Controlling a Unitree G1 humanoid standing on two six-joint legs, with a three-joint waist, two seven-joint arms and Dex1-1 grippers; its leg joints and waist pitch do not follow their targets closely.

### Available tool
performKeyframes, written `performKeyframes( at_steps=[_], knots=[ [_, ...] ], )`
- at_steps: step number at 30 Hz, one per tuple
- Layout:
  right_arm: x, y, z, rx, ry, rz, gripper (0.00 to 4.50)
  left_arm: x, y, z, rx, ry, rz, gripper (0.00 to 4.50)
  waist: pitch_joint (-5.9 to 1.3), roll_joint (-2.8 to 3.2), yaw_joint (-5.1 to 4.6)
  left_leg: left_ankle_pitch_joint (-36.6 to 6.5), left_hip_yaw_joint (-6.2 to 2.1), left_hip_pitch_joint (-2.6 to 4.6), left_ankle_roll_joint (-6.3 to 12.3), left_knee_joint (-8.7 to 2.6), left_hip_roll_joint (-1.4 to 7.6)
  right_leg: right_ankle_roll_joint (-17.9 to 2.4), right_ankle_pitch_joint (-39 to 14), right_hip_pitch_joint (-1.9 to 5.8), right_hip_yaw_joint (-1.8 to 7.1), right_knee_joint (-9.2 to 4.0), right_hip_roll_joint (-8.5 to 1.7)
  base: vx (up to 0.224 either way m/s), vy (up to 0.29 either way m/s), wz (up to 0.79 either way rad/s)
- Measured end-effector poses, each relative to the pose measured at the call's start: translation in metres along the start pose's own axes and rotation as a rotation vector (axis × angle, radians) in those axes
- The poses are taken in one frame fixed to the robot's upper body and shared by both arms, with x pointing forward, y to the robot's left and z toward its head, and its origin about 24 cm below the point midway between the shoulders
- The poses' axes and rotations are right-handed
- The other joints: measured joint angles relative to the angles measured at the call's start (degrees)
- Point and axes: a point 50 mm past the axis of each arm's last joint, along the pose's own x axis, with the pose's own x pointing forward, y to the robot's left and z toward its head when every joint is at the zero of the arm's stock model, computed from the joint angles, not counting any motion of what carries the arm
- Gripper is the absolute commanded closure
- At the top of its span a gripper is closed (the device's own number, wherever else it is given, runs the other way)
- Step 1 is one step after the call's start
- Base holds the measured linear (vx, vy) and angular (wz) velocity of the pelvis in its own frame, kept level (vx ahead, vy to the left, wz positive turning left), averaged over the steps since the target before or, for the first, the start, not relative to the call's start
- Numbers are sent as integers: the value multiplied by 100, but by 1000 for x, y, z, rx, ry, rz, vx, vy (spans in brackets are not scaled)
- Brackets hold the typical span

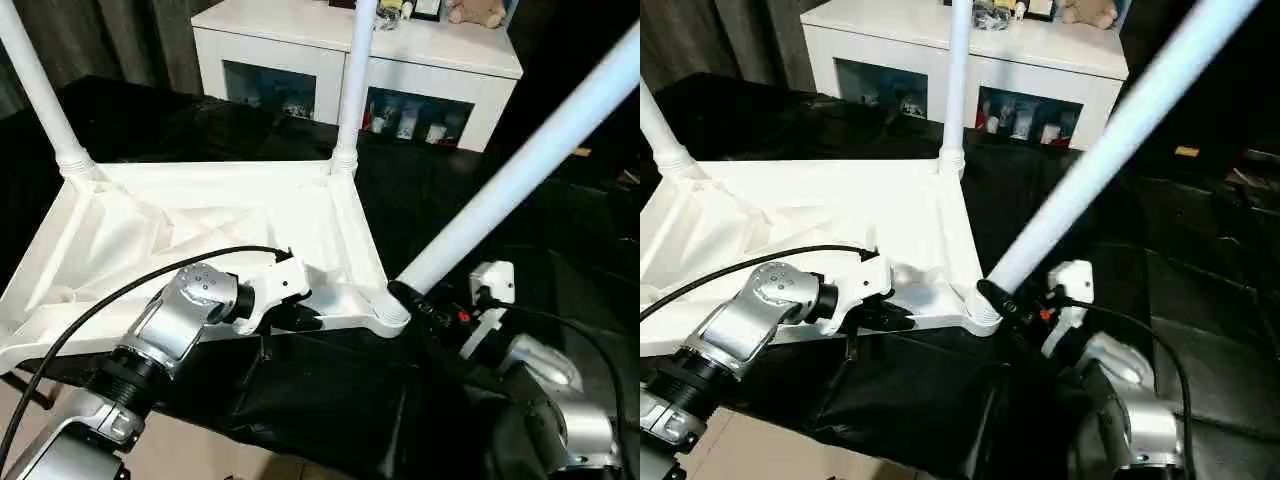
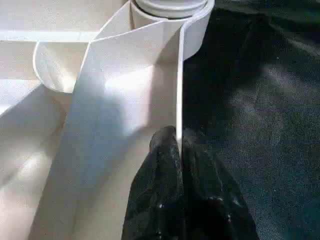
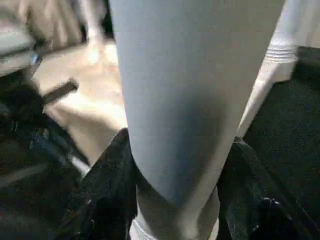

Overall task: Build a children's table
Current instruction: Insert table leg to table base

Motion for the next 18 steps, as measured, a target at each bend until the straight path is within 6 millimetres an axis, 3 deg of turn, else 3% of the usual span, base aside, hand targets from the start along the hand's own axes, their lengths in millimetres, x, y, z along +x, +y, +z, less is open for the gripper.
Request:
performKeyframes(
  at_steps=[5,9,15,18],
  knots=[
    [4,-1,7,-67,85,68,264,0,-2,1,4,3,5,450,-22,-124,-35,0,1,6,0,-9,-1,19,-12,0,3,0,0,0,0,0],
    [5,-1,8,-66,116,91,264,0,-5,1,10,5,4,450,-45,-202,-5,0,3,7,0,-20,-2,6,-17,-1,2,0,0,0,0,0],
    [16,-9,19,-30,207,158,264,-3,-6,-1,5,14,15,450,-49,-240,-36,0,3,25,-1,-23,-1,3,-18,4,2,8,1,0,0,0],
    [30,-11,20,9,195,163,264,-7,-3,-4,-14,21,37,450,-43,-241,-142,1,1,51,-2,-21,-2,13,-24,17,0,8,2,0,0,0]
  ],
)
